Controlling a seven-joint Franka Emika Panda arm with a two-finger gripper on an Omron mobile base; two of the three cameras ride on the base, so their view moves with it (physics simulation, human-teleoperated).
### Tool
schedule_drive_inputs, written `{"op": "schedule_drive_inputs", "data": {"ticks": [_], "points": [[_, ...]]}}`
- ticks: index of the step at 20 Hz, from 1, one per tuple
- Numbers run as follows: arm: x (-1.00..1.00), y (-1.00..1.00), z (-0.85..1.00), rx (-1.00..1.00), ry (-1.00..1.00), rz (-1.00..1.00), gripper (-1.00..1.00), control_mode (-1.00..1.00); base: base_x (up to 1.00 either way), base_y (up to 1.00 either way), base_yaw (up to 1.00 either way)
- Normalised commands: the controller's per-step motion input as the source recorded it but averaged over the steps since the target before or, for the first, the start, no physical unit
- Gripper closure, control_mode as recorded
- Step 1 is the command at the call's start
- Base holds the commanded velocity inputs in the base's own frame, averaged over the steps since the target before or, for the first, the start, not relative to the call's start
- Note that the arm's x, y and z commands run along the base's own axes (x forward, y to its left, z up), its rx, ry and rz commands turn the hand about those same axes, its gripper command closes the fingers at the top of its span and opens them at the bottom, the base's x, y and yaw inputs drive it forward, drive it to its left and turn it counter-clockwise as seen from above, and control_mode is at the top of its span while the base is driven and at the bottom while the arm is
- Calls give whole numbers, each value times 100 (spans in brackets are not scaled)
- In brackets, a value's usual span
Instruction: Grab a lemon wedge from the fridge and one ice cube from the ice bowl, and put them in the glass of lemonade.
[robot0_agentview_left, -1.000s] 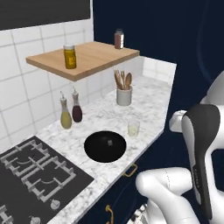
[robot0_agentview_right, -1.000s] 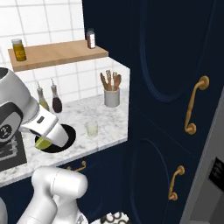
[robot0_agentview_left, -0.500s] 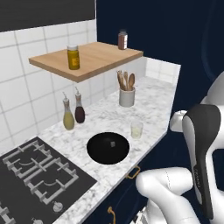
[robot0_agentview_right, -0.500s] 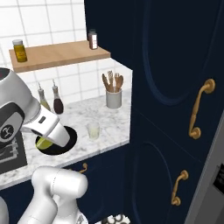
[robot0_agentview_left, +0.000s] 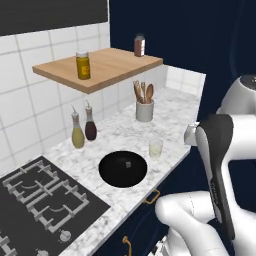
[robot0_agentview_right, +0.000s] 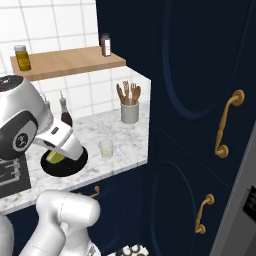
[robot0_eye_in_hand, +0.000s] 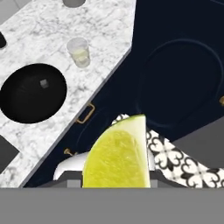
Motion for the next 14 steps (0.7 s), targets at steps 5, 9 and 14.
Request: {"op": "schedule_drive_inputs", "data": {"ticks": [5, 9, 14], "points": [[100, 6, -45, 3, 0, 1, 100, -100, 0, 0, 0], [100, 0, -17, 0, 1, 1, 100, -100, 0, 0, 0], [100, 33, -11, 0, 0, 3, 100, -100, 0, 0, 0]]}}
